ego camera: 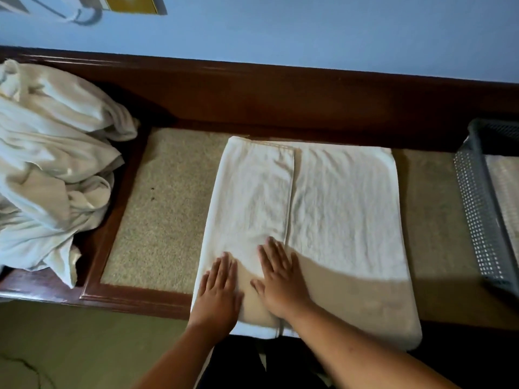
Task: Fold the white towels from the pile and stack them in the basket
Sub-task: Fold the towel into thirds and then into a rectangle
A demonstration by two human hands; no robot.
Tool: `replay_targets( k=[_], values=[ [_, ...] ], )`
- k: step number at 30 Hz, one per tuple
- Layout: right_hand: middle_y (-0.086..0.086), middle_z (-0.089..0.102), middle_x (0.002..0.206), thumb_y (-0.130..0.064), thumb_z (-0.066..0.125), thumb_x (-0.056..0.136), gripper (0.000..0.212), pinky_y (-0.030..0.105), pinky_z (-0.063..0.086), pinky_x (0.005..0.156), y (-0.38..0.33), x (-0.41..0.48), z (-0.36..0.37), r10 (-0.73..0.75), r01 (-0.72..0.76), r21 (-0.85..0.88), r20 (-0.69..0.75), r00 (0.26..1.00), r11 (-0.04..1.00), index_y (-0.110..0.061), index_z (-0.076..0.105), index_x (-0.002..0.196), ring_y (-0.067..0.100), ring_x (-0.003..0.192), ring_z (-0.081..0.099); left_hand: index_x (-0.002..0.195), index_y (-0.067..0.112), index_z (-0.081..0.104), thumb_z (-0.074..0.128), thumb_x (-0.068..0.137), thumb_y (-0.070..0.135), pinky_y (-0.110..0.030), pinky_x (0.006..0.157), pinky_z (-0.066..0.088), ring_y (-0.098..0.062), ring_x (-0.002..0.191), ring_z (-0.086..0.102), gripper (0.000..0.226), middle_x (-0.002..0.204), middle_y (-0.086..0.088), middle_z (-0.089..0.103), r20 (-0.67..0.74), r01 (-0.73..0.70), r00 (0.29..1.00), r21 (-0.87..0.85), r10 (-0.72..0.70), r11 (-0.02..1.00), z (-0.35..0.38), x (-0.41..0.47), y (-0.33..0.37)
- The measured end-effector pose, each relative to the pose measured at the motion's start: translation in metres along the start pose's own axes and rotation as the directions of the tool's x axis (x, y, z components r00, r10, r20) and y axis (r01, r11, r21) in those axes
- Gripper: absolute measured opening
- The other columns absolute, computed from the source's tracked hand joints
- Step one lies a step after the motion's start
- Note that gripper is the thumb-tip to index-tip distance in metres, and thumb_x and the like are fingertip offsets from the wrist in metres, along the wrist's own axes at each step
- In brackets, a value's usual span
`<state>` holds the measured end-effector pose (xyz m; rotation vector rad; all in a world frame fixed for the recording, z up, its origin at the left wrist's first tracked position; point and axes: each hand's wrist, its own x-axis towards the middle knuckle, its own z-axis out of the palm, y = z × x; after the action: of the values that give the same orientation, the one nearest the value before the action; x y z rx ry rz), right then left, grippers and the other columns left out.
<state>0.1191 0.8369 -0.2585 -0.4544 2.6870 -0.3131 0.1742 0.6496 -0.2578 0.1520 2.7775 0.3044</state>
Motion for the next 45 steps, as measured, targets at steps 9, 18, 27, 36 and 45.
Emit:
replay_targets(
  k=[9, 18, 27, 36, 45],
  values=[
    [0.006, -0.006, 0.168, -0.064, 0.031, 0.094, 0.085, 0.044, 0.003, 0.124, 0.043, 0.122, -0.044, 0.121, -0.109, 0.081, -0.173, 0.978, 0.991, -0.018, 0.007, 0.161, 0.021, 0.155, -0.007, 0.159, 0.003, 0.014, 0.016, 0.101, 0.062, -0.038, 0.124, 0.0, -0.03, 0.155, 0.007, 0.083, 0.167, -0.016, 0.007, -0.077, -0.014, 0.997, -0.011, 0.013, 1.0, -0.038, 0.162, -0.008],
    [0.006, 0.0, 0.168, -0.062, 0.03, 0.097, 0.079, 0.048, 0.01, 0.124, 0.089, 0.235, -0.091, 0.158, -0.157, 0.025, -0.243, 0.957, 0.987, -0.019, 0.01, 0.161, 0.023, 0.155, -0.004, 0.16, 0.005, 0.003, 0.034, 0.099, 0.057, -0.042, 0.126, 0.004, -0.026, 0.156, -0.006, 0.087, 0.168, -0.014, -0.003, -0.153, 0.038, 0.987, 0.003, -0.038, 0.999, -0.071, 0.292, -0.011],
    [0.004, -0.005, 0.168, -0.067, 0.019, 0.096, 0.08, 0.045, 0.001, 0.125, 0.095, 0.251, -0.097, 0.171, -0.173, -0.002, -0.165, 0.971, 0.985, -0.022, 0.005, 0.161, 0.024, 0.154, -0.009, 0.16, 0.005, 0.0, 0.029, 0.097, 0.061, -0.043, 0.126, 0.002, -0.028, 0.156, -0.007, 0.089, 0.168, -0.015, -0.006, -0.141, 0.031, 0.99, 0.017, -0.028, 0.999, -0.09, 0.349, -0.014],
    [-0.004, -0.037, 0.159, -0.063, 0.006, 0.092, 0.077, 0.045, -0.008, 0.123, 0.125, 0.143, -0.089, 0.205, -0.211, 0.082, 0.076, 0.976, 0.974, -0.029, -0.017, 0.157, 0.015, 0.146, -0.034, 0.158, 0.014, -0.018, 0.011, 0.095, 0.07, -0.042, 0.125, -0.008, -0.024, 0.151, -0.025, 0.089, 0.163, -0.007, -0.029, 0.031, -0.089, 0.996, 0.065, 0.087, 0.994, -0.097, 0.28, -0.012],
    [-0.005, -0.025, 0.164, -0.065, 0.01, 0.092, 0.075, 0.048, 0.0, 0.121, 0.157, -0.075, -0.012, 0.412, -0.412, 0.122, 0.027, 0.911, 0.903, -0.034, 0.001, 0.159, 0.015, 0.151, -0.022, 0.156, 0.021, -0.021, -0.001, 0.086, 0.075, -0.034, 0.12, -0.02, -0.018, 0.147, -0.035, 0.091, 0.161, 0.002, -0.034, 0.263, -0.176, 0.945, -0.094, 0.195, 0.98, -0.045, 0.091, 0.074]
  ],
)
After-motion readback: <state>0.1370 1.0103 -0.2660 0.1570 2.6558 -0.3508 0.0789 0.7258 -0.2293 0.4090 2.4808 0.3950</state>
